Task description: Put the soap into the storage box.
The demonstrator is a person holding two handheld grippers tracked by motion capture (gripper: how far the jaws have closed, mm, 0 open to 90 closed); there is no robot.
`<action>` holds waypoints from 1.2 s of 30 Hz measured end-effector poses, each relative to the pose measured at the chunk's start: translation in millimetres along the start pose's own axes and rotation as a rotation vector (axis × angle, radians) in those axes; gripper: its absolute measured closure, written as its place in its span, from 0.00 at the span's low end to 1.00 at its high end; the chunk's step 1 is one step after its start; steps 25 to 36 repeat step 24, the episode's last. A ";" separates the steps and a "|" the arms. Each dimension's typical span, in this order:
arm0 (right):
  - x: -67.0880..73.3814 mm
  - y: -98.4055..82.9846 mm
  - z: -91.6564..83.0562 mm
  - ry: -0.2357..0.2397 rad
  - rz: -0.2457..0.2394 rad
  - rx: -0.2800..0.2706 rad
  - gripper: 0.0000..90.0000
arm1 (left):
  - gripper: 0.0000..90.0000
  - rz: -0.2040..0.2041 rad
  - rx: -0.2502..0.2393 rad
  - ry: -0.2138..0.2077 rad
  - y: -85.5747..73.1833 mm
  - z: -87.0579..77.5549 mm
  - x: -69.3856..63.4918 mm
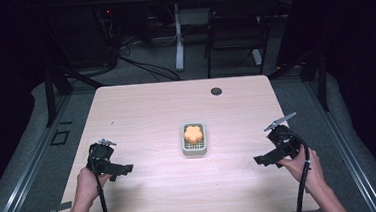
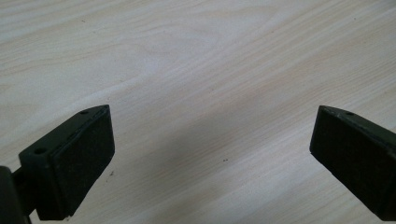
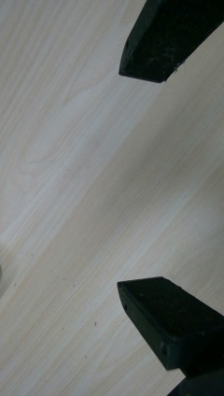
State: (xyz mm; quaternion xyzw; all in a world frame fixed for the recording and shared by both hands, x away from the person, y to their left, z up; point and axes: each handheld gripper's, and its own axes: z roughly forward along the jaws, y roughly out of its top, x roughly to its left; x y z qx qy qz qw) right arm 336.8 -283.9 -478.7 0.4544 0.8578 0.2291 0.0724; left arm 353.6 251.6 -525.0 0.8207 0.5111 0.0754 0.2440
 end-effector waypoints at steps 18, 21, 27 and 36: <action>-13.5 -38.4 16.7 0.008 0.106 0.044 0.02 | 0.00 0.001 -0.007 -0.007 0.6 -0.3 0.4; -14.3 -37.7 21.0 0.010 0.093 0.074 0.02 | 0.00 0.003 -0.004 -0.009 0.9 0.0 0.4; -14.5 -37.2 21.8 0.006 0.094 0.077 0.02 | 0.00 0.005 -0.006 -0.007 0.9 -0.3 0.4; -14.5 -37.2 21.8 0.006 0.094 0.077 0.02 | 0.00 0.005 -0.006 -0.007 0.9 -0.3 0.4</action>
